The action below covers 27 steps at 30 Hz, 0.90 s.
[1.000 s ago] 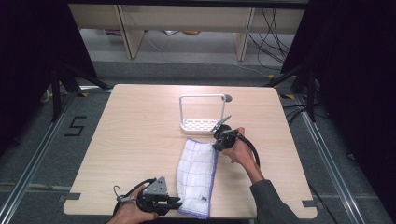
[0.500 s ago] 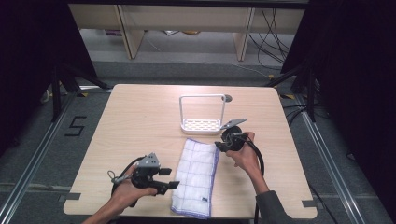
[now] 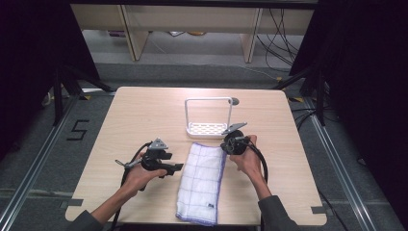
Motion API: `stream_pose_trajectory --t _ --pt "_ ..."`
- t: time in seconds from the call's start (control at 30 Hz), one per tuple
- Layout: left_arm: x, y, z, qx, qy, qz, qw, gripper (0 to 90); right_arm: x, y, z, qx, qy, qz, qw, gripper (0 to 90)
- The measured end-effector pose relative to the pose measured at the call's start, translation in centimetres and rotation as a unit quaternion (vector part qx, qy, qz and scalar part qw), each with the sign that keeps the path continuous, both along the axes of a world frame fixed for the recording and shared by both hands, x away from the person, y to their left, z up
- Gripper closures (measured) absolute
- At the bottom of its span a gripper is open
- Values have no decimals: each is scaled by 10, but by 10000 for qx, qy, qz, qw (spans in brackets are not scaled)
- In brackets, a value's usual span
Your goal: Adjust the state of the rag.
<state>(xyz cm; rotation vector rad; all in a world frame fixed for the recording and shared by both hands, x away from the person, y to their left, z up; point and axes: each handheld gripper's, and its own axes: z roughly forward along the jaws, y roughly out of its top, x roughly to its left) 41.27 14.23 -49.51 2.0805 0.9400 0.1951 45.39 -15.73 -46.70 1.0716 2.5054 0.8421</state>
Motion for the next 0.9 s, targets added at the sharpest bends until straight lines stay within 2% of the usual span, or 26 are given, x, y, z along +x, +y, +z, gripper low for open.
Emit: stream_pose_trajectory --t 0.1,0.13,0.17,0.23,0.27,0.37,0.4,0.47,0.57,0.6,0.7,0.73,0.77,0.83,0.9 --pt "8 -1 2 4 -27 69 10000 315 -7 -3 8 110 37 -43 9999 890" --pt "12 -2 3 22 -30 85 10000 314 -9 -5 10 11 22 -30 10000 890" --pt "14 -3 4 -50 -33 130 9999 313 -11 -7 11 -85 42 -94 9999 890" --pt "23 -8 4 -38 -26 138 9999 314 -9 -10 4 -295 -21 -146 9995 890" --pt "26 -10 4 -14 -19 122 9999 315 -7 -10 -1 -373 25 -188 9991 889" --pt "35 -21 2 -21 14 112 9999 328 1 -11 -18 -441 244 -246 9984 884" --pt "38 -26 0 51 73 26 10000 330 2 -11 -21 -469 231 -226 9984 878" --pt "43 -34 -3 66 62 26 10000 337 2 -10 -22 -471 230 -200 9984 850" --pt "51 -43 -6 2 159 50 9999 345 2 -14 -17 -343 205 -348 9986 762" --pt "53 -46 -7 -28 164 56 9998 347 3 -16 -15 -301 115 -398 9987 723" --pt "55 -54 -6 19 180 25 9998 362 2 -21 -9 -57 5 -523 9986 656" --pt "57 -56 -6 47 157 2 9999 363 1 -22 -7 -20 80 -507 9987 641" --pt "58 -59 -6 53 157 37 9999 374 0 -21 -8 148 86 -530 9984 618" --pt "62 -66 -6 44 92 10 9999 402 1 -21 -8 130 136 -479 9987 590" --pt "65 -72 -7 173 48 -52 9998 449 2 -22 -9 18 225 -437 9988 563"
